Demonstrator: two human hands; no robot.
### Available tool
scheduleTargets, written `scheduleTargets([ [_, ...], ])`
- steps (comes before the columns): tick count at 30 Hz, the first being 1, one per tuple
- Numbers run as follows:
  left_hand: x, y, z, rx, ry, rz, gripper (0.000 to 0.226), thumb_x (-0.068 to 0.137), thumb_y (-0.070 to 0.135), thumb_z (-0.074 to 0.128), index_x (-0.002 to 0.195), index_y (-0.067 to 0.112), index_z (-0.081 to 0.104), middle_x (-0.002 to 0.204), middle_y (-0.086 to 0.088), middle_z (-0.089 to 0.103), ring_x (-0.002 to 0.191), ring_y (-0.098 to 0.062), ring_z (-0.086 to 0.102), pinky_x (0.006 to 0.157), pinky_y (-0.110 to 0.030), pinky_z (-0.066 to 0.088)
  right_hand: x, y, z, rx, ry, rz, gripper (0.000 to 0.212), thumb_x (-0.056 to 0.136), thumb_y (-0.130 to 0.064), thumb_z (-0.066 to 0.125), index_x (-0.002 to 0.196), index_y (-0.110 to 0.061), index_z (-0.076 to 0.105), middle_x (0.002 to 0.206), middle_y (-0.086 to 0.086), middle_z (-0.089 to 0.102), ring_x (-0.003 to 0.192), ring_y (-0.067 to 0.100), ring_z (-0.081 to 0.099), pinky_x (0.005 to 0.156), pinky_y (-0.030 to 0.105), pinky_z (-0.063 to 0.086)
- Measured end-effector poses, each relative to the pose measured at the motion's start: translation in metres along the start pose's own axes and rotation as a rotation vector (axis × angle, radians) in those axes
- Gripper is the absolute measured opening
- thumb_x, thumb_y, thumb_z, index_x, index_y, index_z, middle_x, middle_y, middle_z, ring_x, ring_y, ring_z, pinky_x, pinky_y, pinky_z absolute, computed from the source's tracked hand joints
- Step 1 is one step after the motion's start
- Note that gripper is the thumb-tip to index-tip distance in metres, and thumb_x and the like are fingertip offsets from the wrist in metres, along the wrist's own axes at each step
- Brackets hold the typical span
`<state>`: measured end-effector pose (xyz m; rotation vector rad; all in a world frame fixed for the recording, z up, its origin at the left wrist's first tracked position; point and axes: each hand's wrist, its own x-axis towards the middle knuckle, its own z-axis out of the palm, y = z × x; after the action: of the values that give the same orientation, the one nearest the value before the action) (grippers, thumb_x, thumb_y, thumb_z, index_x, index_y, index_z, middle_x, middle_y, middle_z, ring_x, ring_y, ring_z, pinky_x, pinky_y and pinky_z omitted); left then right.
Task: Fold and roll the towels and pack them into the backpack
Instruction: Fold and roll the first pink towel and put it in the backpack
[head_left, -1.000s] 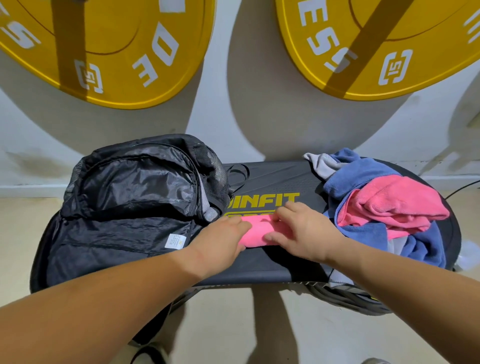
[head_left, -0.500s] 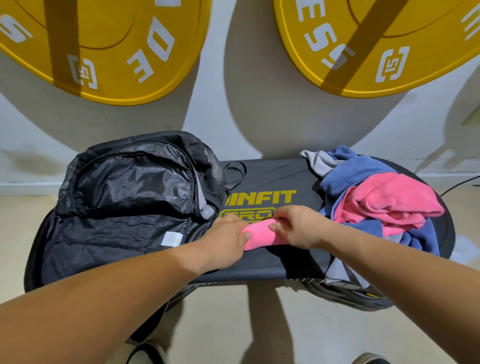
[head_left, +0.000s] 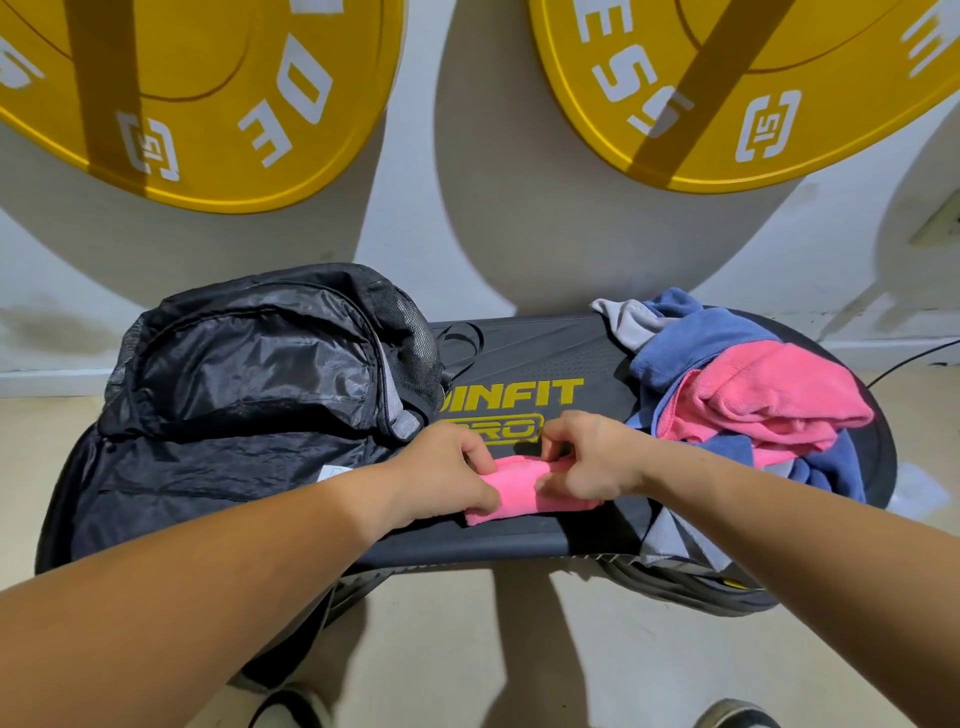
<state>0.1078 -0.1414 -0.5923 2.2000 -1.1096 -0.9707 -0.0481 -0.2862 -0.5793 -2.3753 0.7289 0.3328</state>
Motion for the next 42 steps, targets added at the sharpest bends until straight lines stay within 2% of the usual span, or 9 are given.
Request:
scheduleTargets([
  [3,-0.002,0.003,0.004,-0.026,-0.051,-0.054,0.029,0.05,0.001,0.084,0.072,0.009,0.067,0.064,0.004,0.059,0.051,-0.01,0.048,0.048,-0.019,0.038,-0.001,0.001,0.001,0.02,-0.038,0.005,0.024,0.075,-0.027,0.079,0.076,-0.023,0.056,0.08,-0.003,0.061,0.075,0.019,0.056,0.063,0.026,0.047],
  [7,-0.007,0.005,0.006,0.043,-0.07,0.005,0.034,0.052,0.0,0.083,0.074,0.016,0.063,0.06,0.009,0.053,0.042,-0.003,0.043,0.04,-0.016,0.034,-0.002,0.0,0.003,-0.104,-0.011,-0.067,0.032,0.069,-0.038,0.082,0.073,-0.026,0.052,0.078,-0.007,0.058,0.09,0.019,0.052,0.069,0.028,0.045],
  [12,-0.002,-0.001,0.004,0.213,-0.036,0.187,0.057,0.055,0.031,0.081,0.108,0.036,0.059,0.094,0.016,0.062,0.088,-0.011,0.062,0.08,-0.03,0.054,-0.004,0.0,0.001,-0.025,-0.017,-0.078,0.039,0.07,-0.027,0.081,0.101,-0.022,0.057,0.1,0.0,0.066,0.091,0.024,0.063,0.08,0.038,0.056],
  [15,-0.004,0.0,0.007,0.326,-0.047,0.251,0.069,0.063,0.044,0.083,0.126,0.031,0.059,0.104,0.013,0.062,0.094,-0.011,0.056,0.082,-0.029,0.048,-0.004,-0.001,0.001,-0.045,-0.039,-0.077,0.047,0.077,-0.019,0.073,0.121,-0.019,0.058,0.111,0.001,0.066,0.099,0.023,0.063,0.088,0.037,0.055],
  [23,-0.047,-0.009,-0.039,0.399,0.057,0.256,0.016,0.081,0.034,0.069,0.085,0.019,0.068,0.068,0.002,0.06,0.069,-0.018,0.053,0.065,-0.035,0.048,0.01,-0.055,-0.01,0.06,-0.04,-0.133,0.014,0.082,-0.024,0.073,0.096,-0.021,0.075,0.09,0.001,0.074,0.083,0.018,0.068,0.072,0.031,0.057],
  [26,-0.071,-0.016,-0.084,0.38,0.113,0.129,0.014,0.08,0.033,0.07,0.091,0.024,0.074,0.074,0.002,0.069,0.071,-0.015,0.061,0.067,-0.034,0.052,0.019,-0.096,-0.007,0.138,0.051,-0.2,0.016,0.09,-0.036,0.069,0.1,-0.024,0.073,0.087,-0.008,0.07,0.081,0.01,0.063,0.066,0.02,0.048],
  [32,-0.119,-0.052,-0.152,0.374,0.244,-0.098,0.013,0.082,0.033,0.073,0.093,0.026,0.077,0.086,0.009,0.073,0.082,-0.011,0.067,0.077,-0.033,0.056,0.045,-0.145,-0.005,-0.085,0.32,-0.418,0.022,0.092,-0.032,0.056,0.108,-0.025,0.068,0.101,-0.004,0.059,0.099,0.021,0.062,0.087,0.04,0.052],
  [38,-0.118,-0.101,-0.122,0.094,0.394,-0.19,0.027,0.087,0.024,0.066,0.072,0.001,0.062,0.06,0.0,0.054,0.058,-0.016,0.048,0.058,-0.029,0.037,0.068,-0.164,0.008,-0.484,0.272,-0.43,0.038,0.088,-0.046,0.065,0.116,-0.021,0.062,0.114,0.0,0.056,0.116,0.025,0.053,0.081,0.04,0.053],
  [42,-0.107,-0.125,-0.086,0.027,0.388,-0.077,0.035,0.086,0.018,0.058,0.057,0.013,0.039,0.051,0.004,0.038,0.052,-0.01,0.035,0.055,-0.028,0.031,0.084,-0.151,0.024,-0.576,0.22,-0.392,0.04,0.087,-0.046,0.068,0.116,-0.018,0.062,0.117,0.0,0.054,0.115,0.024,0.052,0.075,0.036,0.049],
])
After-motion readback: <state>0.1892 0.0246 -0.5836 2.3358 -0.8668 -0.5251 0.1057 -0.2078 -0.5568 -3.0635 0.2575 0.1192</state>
